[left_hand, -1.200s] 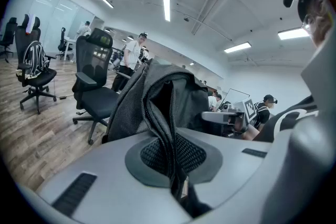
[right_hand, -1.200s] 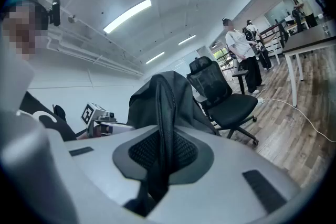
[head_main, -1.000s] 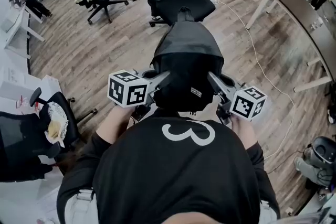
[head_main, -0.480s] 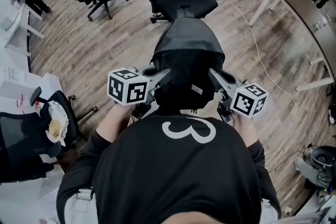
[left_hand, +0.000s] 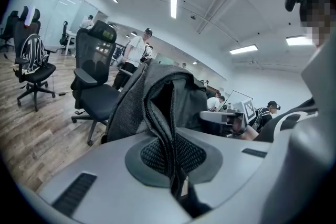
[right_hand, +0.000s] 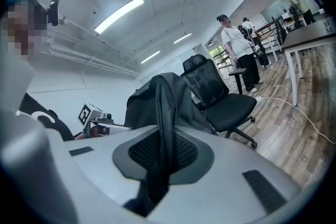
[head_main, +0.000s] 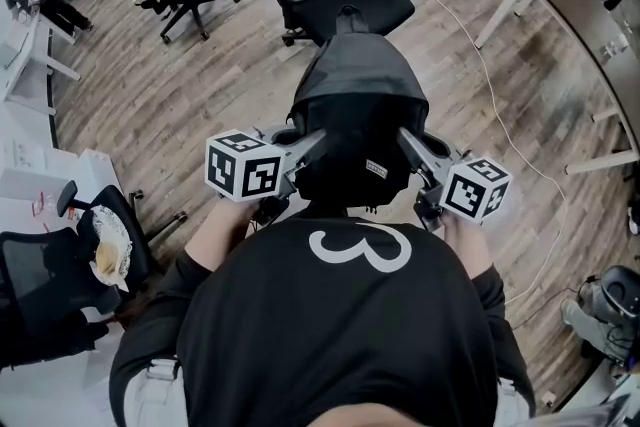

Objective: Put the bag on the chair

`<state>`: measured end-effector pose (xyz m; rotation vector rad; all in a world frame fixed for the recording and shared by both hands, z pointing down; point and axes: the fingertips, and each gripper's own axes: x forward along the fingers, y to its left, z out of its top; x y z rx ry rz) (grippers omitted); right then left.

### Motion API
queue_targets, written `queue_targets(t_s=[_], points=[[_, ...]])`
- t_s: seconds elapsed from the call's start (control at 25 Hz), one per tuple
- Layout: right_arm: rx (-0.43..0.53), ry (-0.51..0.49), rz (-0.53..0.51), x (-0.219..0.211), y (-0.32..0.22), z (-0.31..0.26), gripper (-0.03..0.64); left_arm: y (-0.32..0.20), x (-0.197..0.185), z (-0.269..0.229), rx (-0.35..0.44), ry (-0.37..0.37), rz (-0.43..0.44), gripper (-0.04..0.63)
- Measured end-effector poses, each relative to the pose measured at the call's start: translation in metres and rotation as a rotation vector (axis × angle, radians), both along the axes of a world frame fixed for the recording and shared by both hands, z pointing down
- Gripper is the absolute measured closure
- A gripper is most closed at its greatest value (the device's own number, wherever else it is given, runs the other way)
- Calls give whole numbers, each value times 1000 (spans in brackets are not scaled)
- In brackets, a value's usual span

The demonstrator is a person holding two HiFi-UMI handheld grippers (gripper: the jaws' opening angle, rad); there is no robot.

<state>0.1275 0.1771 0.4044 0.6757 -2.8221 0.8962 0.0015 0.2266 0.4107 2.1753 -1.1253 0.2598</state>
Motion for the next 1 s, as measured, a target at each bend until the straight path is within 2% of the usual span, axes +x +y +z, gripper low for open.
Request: queue_targets(t_s=[0.68, 1.0], points=[[-73, 0, 49, -59, -160, 13, 565, -163, -60, 11, -61, -2, 34, 574], [-95, 35, 89, -88, -227, 22, 565, -236, -91, 19, -65, 14, 72, 574]])
